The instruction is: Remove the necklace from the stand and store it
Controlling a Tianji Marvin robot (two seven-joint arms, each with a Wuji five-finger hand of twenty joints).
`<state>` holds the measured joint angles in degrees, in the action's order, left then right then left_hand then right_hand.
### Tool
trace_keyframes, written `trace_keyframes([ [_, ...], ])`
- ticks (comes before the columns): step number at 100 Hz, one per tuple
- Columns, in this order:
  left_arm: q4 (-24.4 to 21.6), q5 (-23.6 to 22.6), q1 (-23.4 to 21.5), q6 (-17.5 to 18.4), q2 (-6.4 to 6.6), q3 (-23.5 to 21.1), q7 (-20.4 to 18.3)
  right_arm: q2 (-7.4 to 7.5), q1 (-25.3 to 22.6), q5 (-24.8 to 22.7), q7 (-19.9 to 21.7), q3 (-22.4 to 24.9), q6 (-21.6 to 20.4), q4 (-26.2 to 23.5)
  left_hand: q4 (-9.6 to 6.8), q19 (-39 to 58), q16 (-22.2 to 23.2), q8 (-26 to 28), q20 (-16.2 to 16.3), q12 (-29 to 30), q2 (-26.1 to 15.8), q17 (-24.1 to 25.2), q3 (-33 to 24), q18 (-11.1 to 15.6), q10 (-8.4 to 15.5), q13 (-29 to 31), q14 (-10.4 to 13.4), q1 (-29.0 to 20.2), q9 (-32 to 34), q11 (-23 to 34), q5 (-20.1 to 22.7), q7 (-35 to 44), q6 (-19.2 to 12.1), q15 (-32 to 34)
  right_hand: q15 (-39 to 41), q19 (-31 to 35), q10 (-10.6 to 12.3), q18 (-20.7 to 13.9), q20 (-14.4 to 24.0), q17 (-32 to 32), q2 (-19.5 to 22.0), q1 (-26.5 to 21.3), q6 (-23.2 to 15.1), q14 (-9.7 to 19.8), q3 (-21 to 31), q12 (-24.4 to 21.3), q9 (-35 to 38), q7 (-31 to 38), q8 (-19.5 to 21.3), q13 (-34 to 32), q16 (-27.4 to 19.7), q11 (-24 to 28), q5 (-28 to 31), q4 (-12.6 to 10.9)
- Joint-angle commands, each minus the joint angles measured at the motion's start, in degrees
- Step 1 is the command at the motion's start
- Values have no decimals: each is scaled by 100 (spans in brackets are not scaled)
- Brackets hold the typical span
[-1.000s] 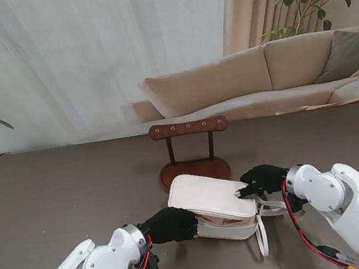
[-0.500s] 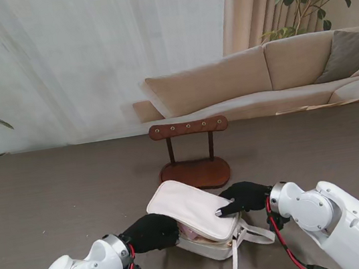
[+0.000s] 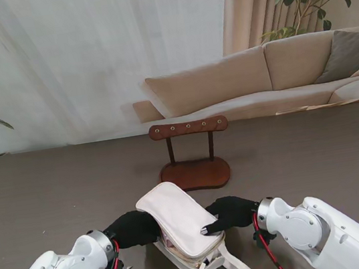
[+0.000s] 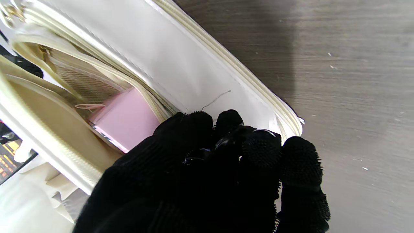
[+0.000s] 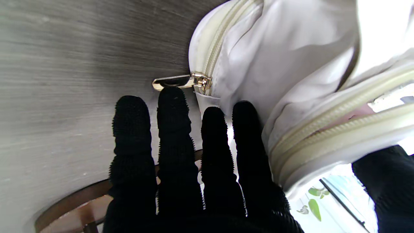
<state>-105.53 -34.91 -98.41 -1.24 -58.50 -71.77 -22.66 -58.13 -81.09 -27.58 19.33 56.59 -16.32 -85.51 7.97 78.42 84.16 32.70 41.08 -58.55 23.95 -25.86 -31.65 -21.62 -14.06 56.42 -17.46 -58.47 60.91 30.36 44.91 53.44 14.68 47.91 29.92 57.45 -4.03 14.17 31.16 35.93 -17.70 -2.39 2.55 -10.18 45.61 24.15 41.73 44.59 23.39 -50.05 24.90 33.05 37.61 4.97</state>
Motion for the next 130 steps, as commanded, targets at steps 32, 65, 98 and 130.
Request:
trace_keyframes([
  [32,20,-117,115,51,37,-69,-355,-33,-221,-662,240,636,212,-805,89,225,50,25,-73,-66,4,4,-214,133,48,113,111,-148,105,-53,1,66,-297,29,-229,-103,60,220,94,-2137,-46,451,-464,-140,-581,-79,-575,-925,-471,384,-12,-284,-1342,-247],
  [65,-64,-208,-53,41,30,-191,-322,-118,-123,-1407,-268,708,438,-1104,83,161,55,8,-105,-82,-2,49,-191,150,56,79,105,-159,79,-76,0,60,-326,14,-296,-103,39,131,220,-1951,-352,-81,-737,-29,-403,-53,-532,-743,-464,436,-25,-185,-1104,-252],
  [98,-129,-246,-147,-21,5,-266,-209,-199,-227,-1660,-790,462,192,-1659,79,158,53,11,-109,-85,-3,54,-183,147,46,81,112,-162,84,-81,-3,67,-311,2,-607,-103,171,-17,140,-1929,-959,-645,-1252,193,-36,-83,-501,-654,-459,622,-237,-133,-911,-36],
  [130,-320,-345,-258,-184,1,-332,-220,-211,-117,-1884,-1076,-161,56,-1484,78,175,58,14,-96,-89,-3,44,-179,143,44,97,116,-161,93,-75,3,70,-321,8,-693,-99,273,-89,36,-1954,-1635,-407,-1401,171,1025,-127,-608,-809,-536,640,-311,-105,-1385,263],
])
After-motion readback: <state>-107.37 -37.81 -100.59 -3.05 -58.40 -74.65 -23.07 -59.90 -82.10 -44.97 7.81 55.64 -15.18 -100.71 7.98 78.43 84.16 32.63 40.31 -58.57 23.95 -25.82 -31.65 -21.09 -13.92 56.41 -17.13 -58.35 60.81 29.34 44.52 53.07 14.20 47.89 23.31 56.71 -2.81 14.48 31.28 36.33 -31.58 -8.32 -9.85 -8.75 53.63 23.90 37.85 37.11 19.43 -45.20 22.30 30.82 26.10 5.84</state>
